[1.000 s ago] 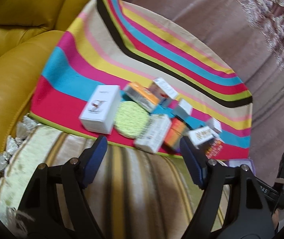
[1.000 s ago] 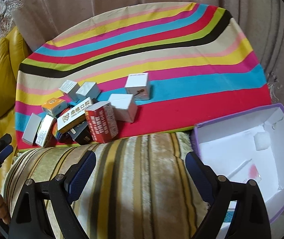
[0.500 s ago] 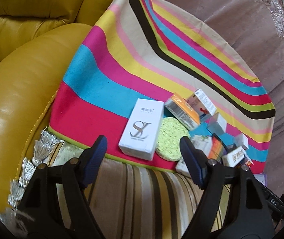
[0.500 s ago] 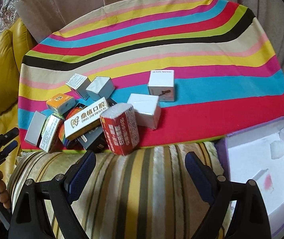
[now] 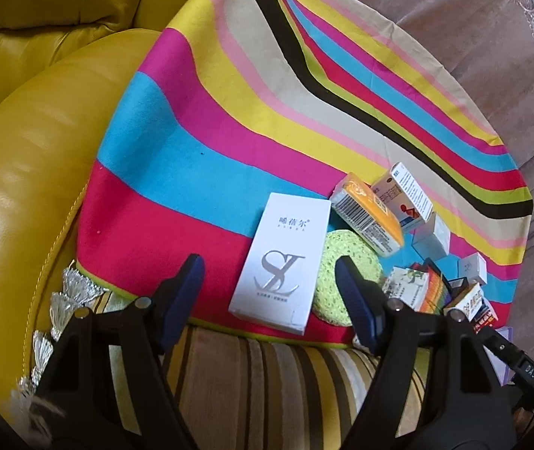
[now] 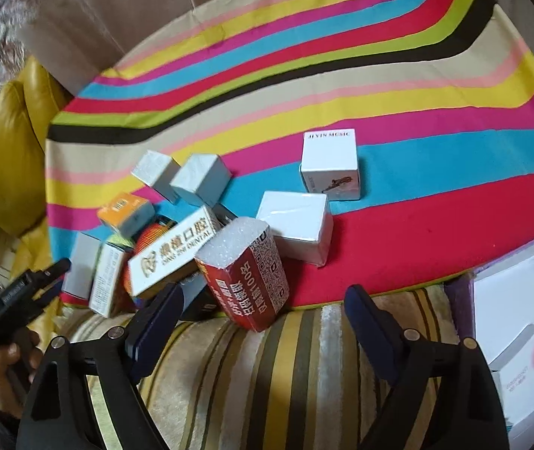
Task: Organize objects
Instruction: 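Grasp the white SL box with the left gripper while the right grasps the red-and-white box, then carry the red-and-white box and SL box into the purple-rimmed box and release both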
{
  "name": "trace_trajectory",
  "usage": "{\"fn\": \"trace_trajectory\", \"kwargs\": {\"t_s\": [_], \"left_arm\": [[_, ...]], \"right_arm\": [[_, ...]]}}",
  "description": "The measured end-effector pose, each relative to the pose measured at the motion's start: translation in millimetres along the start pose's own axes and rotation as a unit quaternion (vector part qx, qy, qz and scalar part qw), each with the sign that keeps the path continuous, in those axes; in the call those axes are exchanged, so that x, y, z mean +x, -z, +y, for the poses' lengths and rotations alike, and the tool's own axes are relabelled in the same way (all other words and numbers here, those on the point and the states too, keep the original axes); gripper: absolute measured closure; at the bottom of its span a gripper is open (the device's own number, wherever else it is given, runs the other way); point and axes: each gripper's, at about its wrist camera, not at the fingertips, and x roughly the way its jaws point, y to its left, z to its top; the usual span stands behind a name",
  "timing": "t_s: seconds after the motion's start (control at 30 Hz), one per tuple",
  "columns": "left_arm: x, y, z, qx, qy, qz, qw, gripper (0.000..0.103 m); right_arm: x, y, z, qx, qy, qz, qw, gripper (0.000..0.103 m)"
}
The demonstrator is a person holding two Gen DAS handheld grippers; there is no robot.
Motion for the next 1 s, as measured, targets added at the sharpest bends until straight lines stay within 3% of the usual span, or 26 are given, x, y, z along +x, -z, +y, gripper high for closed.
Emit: {"fn": "trace_trajectory", "kwargs": {"t_s": [0.17,0.3,0.4,0.53,1.0], "left_arm": [[7.8,-2.0,-1.9,0.013,-0.01,0.01,0.9998,0.037],[11.3,-3.6,0.3,0.017,-0.01,0.014,0.9997,0.04],[15.4,-5.8,-2.5,0.026,-0.012,0.017,0.9994,0.054],[15.4,-4.1,-2.2,0.03,-0.012,0.016,0.9993,0.058],[-16.7,5.3,-8.7,0.03,-0.014,-0.034,0.9989,0.058]], "right_arm": [[9.0,-1.4,9.3,-0.023,0.04,0.013,0.999,0.037],[13.9,-3.4,12.4,-0.03,0.053,0.019,0.998,0.04],[15.0,-5.4,15.7,-0.038,0.062,0.016,0.997,0.042],[18.9,-5.2,13.3,-0.037,0.061,0.023,0.997,0.058],[-1.4,4.5,15.2,-0.046,0.052,-0.012,0.998,0.059]]}}
